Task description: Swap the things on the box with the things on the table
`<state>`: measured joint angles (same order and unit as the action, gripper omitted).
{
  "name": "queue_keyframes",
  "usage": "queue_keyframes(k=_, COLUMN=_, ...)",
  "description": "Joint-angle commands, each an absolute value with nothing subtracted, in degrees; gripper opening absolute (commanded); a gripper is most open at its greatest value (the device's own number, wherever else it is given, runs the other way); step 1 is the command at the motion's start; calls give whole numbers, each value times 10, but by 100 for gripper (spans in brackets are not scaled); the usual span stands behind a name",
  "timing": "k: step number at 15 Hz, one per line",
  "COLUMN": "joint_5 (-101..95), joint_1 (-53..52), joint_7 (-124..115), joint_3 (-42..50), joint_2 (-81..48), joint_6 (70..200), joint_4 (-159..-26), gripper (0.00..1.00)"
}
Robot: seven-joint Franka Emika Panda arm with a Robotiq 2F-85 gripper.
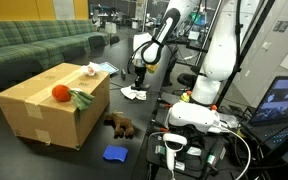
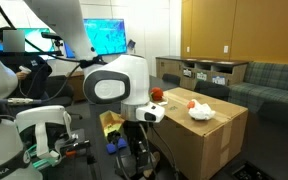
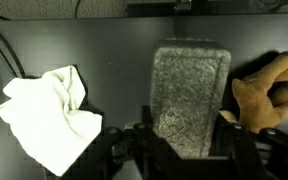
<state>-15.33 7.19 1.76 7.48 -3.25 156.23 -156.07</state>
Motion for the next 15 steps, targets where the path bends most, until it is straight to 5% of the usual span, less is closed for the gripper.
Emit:
queue_keyframes(k=1, joint_5=-292, joint_1=53, joint_7=-138, joint_3=119, joint_2=-131, joint_6=1657, joint_4=-1530, gripper=31)
queue_keyframes(k=5, joint_5=-322, joint_1=-27, joint_7=-231, joint_3=178, joint_2=-213, joint_6=1686, joint_4=-1503, gripper=31)
queue_keyframes(k=15, joint_5=-74, joint_1=37, joint_7=-43, joint_3=28, joint_2=-299, joint_6=1703, joint_4=-1463, gripper=31)
